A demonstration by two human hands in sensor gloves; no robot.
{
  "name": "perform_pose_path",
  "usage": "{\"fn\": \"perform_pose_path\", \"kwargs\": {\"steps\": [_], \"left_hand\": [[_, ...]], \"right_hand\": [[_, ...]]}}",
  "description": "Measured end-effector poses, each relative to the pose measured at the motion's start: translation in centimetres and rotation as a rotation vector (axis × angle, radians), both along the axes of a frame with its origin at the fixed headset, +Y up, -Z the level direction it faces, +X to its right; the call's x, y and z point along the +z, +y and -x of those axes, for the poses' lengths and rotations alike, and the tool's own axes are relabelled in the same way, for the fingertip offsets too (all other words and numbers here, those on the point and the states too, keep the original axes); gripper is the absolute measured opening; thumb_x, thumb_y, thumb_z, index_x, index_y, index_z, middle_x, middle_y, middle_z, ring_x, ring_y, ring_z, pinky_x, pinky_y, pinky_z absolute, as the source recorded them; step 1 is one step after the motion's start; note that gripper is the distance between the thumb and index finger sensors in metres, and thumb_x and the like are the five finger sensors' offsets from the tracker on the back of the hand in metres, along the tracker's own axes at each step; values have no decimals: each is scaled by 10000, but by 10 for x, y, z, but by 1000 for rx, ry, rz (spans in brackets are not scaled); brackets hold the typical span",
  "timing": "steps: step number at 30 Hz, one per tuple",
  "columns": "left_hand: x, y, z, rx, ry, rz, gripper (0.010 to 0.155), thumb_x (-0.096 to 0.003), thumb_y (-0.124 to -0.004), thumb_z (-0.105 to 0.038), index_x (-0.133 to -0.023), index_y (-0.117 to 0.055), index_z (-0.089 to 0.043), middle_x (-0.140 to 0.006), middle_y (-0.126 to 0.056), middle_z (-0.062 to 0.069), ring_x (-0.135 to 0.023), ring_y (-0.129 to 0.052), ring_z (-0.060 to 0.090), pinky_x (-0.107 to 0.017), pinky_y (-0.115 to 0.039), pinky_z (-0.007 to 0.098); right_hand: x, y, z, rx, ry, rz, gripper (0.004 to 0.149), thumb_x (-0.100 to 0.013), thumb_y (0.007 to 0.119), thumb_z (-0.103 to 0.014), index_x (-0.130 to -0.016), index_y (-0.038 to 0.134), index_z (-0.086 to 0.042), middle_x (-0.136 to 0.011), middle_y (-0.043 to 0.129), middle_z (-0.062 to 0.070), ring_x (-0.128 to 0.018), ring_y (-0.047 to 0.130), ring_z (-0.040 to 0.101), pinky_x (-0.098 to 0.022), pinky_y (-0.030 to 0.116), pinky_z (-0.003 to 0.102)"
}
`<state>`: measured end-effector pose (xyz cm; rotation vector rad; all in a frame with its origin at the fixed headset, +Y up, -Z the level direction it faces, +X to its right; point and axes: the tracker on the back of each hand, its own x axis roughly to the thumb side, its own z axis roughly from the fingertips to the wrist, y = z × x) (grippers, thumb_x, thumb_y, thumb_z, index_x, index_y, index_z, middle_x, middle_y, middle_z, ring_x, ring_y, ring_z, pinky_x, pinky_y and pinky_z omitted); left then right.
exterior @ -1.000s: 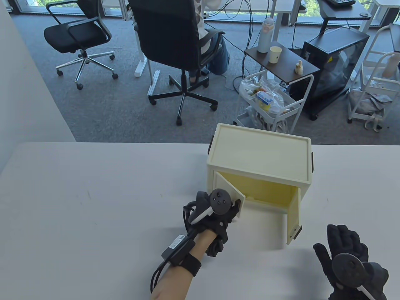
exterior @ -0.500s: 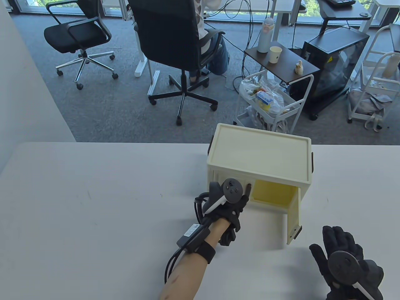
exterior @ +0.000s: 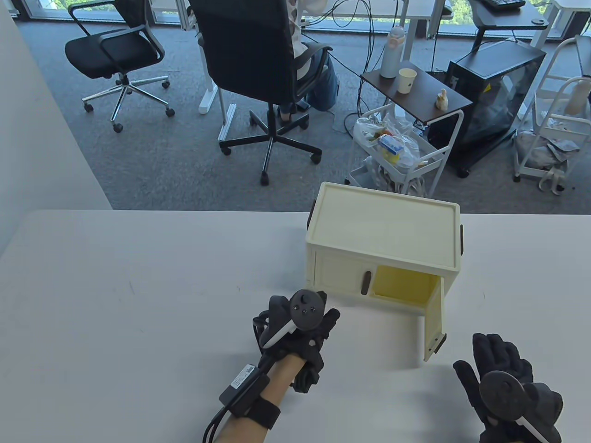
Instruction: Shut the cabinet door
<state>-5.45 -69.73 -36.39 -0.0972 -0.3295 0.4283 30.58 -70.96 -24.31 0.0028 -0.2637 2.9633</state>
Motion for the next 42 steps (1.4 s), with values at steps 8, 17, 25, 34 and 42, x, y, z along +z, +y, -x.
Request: {"fn": "perform_pose_path", "kwargs": {"steps": [8, 17, 25, 34, 42], "left_hand": [[56, 5, 50, 13, 33, -83, 672, -602, -649, -471, -1104, -577, -30, -1067, -645, 304, -922, -801, 529, -633, -635, 710], [78, -16, 95, 80, 101, -113, 692, -604, -645, -469, -1118, -535, -18, -1085, -595, 321, -950, -746, 558, -640, -603, 730], [78, -16, 115, 130, 133, -109, 693, -605, -643, -470, -1118, -533, -17, -1084, -589, 330, -950, -739, 565, -639, -596, 734], [76, -14, 117, 190, 135, -94, 693, -606, -642, -471, -1117, -538, -16, -1085, -585, 332, -948, -737, 569, -639, -594, 735], [75, -16, 120, 195, 143, -70, 685, -605, -639, -475, -1110, -557, -19, -1078, -603, 330, -937, -756, 563, -637, -601, 732]], "right_hand": [[1, -1, 1, 13, -8, -30, 714, -595, 593, -490, -1101, 501, 5, -1113, 506, 334, -976, 555, 605, -656, 509, 778], [3, -2, 3, 18, -19, -75, 676, -590, 597, -486, -1077, 558, -19, -1093, 579, 301, -960, 630, 573, -659, 553, 754], [-1, -8, 2, -34, -50, -88, 652, -586, 602, -481, -1062, 585, -36, -1080, 618, 278, -950, 673, 550, -660, 574, 742], [-12, -13, 7, -18, -40, -49, 635, -579, 613, -480, -1050, 601, -55, -1072, 645, 251, -952, 700, 523, -668, 584, 737], [-24, -7, 26, -5, -14, -61, 616, -576, 621, -479, -1029, 637, -62, -1052, 684, 237, -937, 730, 510, -664, 597, 729]]}}
